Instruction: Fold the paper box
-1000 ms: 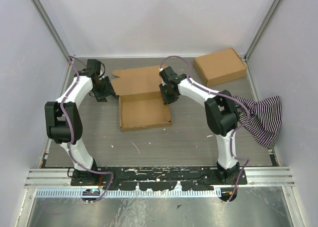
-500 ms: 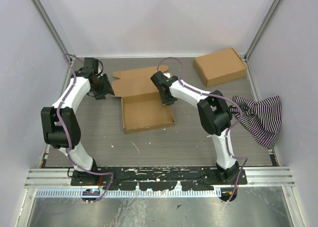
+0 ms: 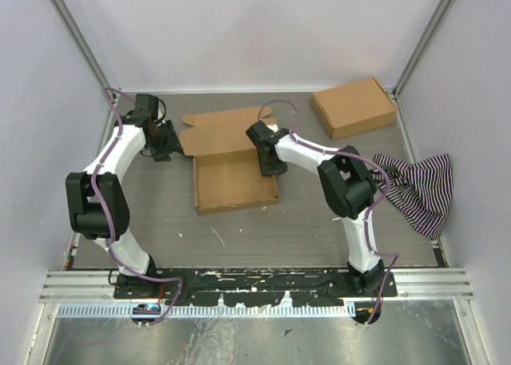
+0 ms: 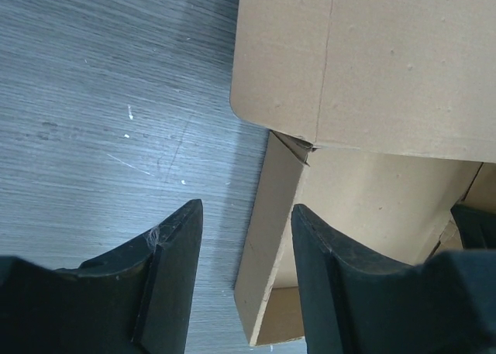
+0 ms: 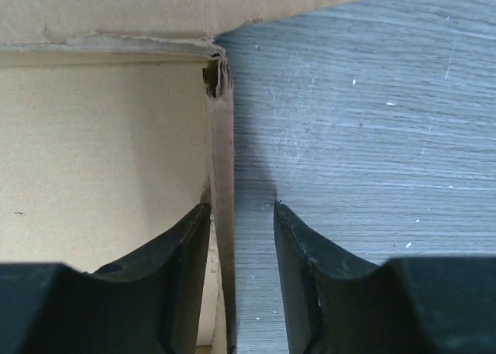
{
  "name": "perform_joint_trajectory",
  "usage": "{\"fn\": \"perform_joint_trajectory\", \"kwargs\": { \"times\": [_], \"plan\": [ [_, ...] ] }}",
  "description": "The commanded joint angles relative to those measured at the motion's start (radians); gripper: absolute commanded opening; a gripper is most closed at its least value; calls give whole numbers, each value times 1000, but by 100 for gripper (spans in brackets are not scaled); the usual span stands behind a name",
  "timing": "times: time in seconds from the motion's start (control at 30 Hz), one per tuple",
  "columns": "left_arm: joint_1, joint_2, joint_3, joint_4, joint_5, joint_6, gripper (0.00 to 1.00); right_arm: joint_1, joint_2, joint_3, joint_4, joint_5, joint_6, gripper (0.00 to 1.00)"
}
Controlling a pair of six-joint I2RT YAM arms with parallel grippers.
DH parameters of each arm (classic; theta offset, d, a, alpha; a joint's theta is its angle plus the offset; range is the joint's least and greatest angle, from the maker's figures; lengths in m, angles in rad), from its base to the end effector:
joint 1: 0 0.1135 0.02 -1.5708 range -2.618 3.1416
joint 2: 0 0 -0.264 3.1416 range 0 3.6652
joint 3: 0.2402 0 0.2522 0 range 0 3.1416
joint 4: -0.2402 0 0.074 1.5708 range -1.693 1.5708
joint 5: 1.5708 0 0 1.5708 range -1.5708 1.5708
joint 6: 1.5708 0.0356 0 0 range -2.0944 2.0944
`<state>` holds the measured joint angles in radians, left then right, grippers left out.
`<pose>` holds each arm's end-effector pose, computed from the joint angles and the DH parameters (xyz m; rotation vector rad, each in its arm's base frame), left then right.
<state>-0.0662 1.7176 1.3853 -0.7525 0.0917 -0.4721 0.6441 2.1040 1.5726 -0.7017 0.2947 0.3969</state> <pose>0.3599 -0.0271 0.2547 -0.5107 2.6329 -0.2954 0.3513 0.2509 0.1665 -0.2653 2.6901 -0.1189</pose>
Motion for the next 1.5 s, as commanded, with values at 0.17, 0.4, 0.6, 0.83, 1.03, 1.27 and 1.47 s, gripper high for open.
{"fn": "perform_joint_trajectory", "kwargs": {
  "times": [0.17,0.4,0.6,0.83,1.03,1.27,1.47],
  "plan": [
    [2,-32,-2,12,-1,10,56,-4,-95,-80,-64,-66,2,44],
    [2,-31,-4,14,-3,7,56,-4,-166,-102,-69,-116,7,46],
    [2,6,28,8,10,-3,56,-6,-145,-6,-85,-85,-3,47],
    [35,116,141,-4,130,-62,68,-140,-243,11,7,-245,39,74],
    [66,209,205,15,212,-102,69,-324,-241,15,116,-488,16,80],
    [66,341,323,-65,188,-61,65,-375,-52,140,144,-643,-29,78],
    [65,395,349,-68,179,-50,64,-376,36,200,158,-658,-12,76]
  ]
}}
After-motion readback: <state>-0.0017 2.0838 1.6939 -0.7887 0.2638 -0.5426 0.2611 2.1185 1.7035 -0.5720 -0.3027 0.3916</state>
